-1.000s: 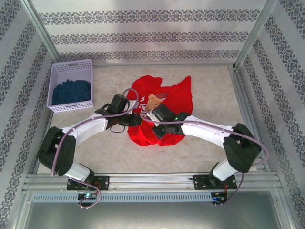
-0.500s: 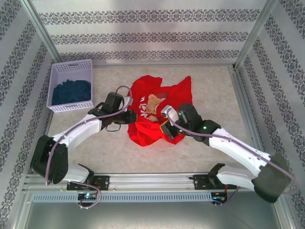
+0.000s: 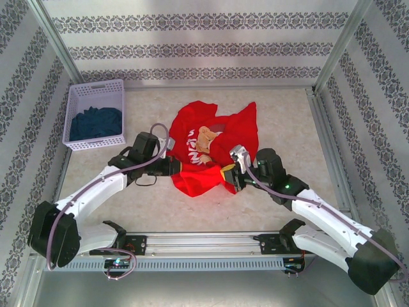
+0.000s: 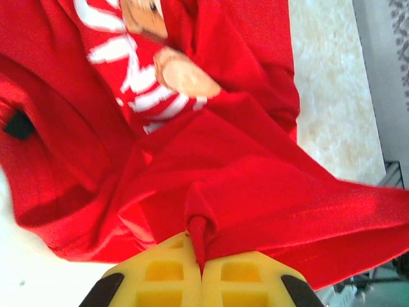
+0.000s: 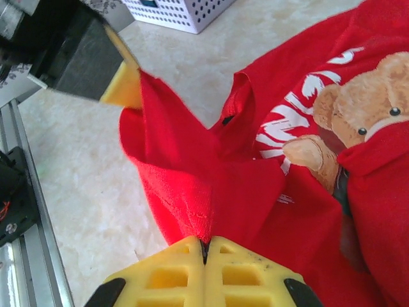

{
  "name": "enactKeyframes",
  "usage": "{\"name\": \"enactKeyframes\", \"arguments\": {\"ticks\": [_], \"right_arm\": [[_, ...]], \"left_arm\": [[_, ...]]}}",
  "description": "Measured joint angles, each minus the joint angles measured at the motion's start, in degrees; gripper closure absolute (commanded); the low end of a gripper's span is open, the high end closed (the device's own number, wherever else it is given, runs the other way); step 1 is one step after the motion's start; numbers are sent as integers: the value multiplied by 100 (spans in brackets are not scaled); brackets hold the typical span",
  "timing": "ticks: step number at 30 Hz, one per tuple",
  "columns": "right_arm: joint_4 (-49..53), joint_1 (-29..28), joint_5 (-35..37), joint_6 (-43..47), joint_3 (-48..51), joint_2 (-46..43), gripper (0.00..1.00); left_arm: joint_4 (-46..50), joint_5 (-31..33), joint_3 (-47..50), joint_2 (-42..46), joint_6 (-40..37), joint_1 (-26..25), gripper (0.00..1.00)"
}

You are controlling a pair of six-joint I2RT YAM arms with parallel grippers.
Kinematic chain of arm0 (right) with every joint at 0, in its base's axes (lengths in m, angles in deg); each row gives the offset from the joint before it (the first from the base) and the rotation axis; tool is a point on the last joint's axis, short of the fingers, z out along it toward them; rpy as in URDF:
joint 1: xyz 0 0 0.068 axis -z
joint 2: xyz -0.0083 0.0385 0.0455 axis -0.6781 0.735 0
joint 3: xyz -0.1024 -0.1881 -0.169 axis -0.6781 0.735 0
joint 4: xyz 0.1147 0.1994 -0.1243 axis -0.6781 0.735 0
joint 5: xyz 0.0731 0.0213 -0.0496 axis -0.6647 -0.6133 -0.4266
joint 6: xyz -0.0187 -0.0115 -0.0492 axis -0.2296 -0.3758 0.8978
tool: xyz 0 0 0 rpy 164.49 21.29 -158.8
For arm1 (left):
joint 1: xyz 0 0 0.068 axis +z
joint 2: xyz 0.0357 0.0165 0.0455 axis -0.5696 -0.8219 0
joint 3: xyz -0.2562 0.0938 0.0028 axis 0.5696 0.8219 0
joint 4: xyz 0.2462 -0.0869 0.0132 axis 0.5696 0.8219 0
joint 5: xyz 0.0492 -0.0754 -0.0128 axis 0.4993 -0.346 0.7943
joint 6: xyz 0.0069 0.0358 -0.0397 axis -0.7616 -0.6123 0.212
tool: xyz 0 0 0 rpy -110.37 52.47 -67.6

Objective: Fold the inside-out t-shirt
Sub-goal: Adjust the T-shirt at the center of the table.

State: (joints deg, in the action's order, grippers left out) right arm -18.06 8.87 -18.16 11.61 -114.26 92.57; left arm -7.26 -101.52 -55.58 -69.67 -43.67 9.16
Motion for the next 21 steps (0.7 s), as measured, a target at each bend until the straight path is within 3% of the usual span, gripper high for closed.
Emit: {"name": "enactKeyframes", "arguments": {"ticks": [6,12,21], "right_arm": [[-96,345,254,-514,-17,754,100],[20,616,317,-813,-293,1615,100],[26,787,284,-833,-382,1720,100]], "left_arm": [[-7,-144,-81,-824,17,-74,90],[-103,-37,-439,-1187,59,-26,70],[-625,4,-299,-852,-146,168,42]]}}
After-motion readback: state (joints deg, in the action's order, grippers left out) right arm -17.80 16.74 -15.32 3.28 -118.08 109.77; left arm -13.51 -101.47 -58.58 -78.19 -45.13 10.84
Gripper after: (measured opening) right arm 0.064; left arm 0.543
